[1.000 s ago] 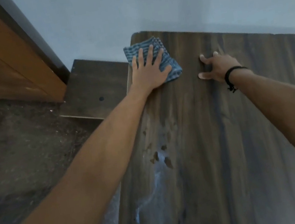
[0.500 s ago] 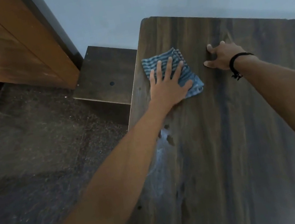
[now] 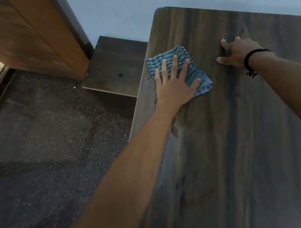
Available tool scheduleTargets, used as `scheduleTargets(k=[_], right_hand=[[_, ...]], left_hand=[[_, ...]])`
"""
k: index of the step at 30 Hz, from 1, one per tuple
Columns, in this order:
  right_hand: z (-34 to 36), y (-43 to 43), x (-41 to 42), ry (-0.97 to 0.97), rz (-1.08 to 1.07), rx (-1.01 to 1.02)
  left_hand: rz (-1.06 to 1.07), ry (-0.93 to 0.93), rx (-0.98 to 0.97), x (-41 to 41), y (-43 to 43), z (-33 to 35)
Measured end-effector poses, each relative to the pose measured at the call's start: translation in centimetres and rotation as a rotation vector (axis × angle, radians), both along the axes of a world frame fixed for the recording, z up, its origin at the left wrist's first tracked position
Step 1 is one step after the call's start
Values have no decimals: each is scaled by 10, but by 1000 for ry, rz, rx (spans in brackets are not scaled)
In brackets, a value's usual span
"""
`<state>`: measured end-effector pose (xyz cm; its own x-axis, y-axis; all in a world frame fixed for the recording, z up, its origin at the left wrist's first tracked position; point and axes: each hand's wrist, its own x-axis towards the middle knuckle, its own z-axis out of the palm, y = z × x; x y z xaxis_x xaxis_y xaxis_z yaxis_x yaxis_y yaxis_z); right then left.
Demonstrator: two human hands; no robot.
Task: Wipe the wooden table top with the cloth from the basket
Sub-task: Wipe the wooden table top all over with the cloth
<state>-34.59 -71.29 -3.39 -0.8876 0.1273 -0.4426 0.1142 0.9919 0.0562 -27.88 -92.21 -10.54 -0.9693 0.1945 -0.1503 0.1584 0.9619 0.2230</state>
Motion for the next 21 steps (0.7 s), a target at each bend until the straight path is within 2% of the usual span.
scheduleTargets(k=[4,7,14,16,20,21], right_hand=[[7,-1,2,-112,-10,-44],[2,2,11,-194,-7,-36],[-9,5,20,-141,-38,-98],[-7,3,21,-133,-49,-106],[-9,5,24,-86,-44,-147],[-11,6,25,-85,-47,-151]], left_hand=[[-68,39,26,66,-7,-3],[-124,-54,48,105,-26,-6],[-36,-86,40,-10,-11,0],[-10,-49,18,-19,-7,-3],[-140,87,54,64,-10,-8],[-213,53,46,83,-14,-9]])
